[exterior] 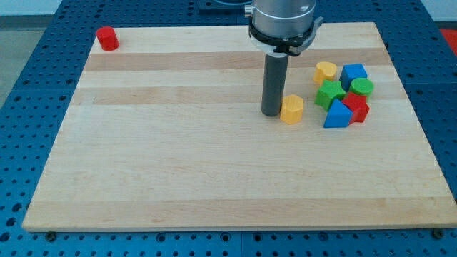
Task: Push the yellow hexagon to the left side of the green star
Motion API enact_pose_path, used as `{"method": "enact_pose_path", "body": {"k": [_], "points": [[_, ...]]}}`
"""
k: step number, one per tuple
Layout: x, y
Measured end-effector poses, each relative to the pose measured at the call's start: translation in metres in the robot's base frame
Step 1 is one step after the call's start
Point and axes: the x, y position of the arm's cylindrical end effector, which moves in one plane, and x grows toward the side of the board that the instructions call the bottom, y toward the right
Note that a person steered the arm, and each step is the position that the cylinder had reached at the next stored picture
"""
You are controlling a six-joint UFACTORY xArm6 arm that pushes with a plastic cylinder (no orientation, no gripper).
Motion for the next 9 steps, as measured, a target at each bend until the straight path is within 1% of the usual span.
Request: {"method": "enact_pose_path", "body": {"k": [1,2,4,7,8,9], "points": [[0.000,-0.032],[0.005,-0.042],[0.005,0.011],[0.007,0.008],[0.021,0.004],[0.022,0.015]]}}
